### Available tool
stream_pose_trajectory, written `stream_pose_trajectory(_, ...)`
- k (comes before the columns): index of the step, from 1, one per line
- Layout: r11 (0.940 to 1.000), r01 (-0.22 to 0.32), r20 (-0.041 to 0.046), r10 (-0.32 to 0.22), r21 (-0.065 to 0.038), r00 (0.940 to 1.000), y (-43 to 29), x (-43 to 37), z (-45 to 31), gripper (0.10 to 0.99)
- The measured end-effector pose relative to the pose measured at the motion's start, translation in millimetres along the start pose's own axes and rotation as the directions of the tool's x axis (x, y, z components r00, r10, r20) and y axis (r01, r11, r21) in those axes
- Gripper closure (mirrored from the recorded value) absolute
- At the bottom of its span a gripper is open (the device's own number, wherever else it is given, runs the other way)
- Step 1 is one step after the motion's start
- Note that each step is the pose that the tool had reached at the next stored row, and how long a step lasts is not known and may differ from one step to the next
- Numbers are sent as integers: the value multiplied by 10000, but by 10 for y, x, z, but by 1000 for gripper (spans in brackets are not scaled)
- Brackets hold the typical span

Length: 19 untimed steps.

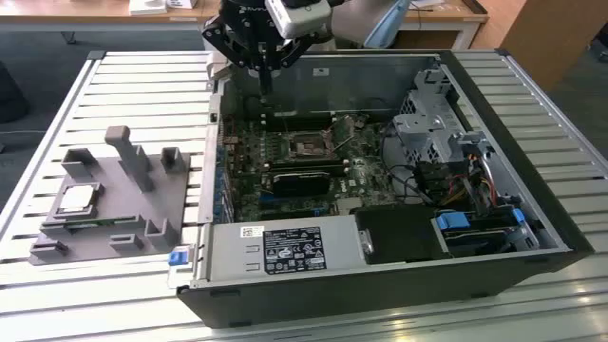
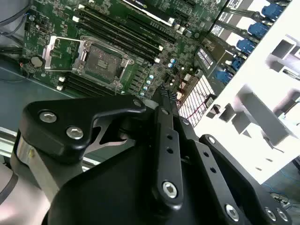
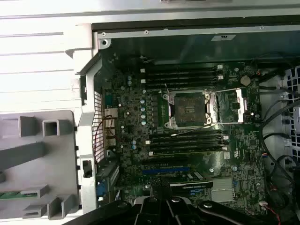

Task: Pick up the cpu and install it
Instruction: 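Reach for the cpu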

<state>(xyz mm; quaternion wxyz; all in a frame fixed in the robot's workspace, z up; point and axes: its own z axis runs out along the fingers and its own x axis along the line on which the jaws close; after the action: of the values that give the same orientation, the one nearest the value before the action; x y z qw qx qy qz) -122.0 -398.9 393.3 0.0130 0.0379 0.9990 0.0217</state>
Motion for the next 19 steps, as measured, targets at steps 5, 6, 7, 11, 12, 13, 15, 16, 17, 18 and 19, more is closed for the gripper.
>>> stream_pose_trajectory(5, 10000, -2, 0, 2, 1, 10000, 0, 8, -1, 980)
stream_pose_trajectory(6, 10000, -1, 0, 1, 0, 10000, -1, 16, -1, 980)
stream_pose_trajectory(7, 10000, 0, 1, 0, 0, 10000, -2, 25, -1, 980)
stream_pose_trajectory(11, 10000, 1, 0, -1, -1, 10000, -5, 69, -2, 980)
stream_pose_trajectory(12, 10000, 0, 0, 0, 0, 10000, -6, 80, -2, 980)
stream_pose_trajectory(13, 10000, 1, 1, -1, 0, 10000, -7, 92, -3, 980)
stream_pose_trajectory(15, 10000, 0, 1, 0, 0, 10000, -8, 112, -3, 980)
stream_pose_trajectory(16, 10000, 0, 1, 0, 0, 10000, -9, 121, -3, 980)
stream_pose_trajectory(17, 10000, -1, 1, 1, -1, 10000, -10, 132, -3, 980)
stream_pose_trajectory(18, 10000, -1, 0, 1, 0, 10000, -11, 141, -4, 980)
stream_pose_trajectory(19, 10000, 0, 1, 0, -1, 10000, -11, 150, -4, 980)
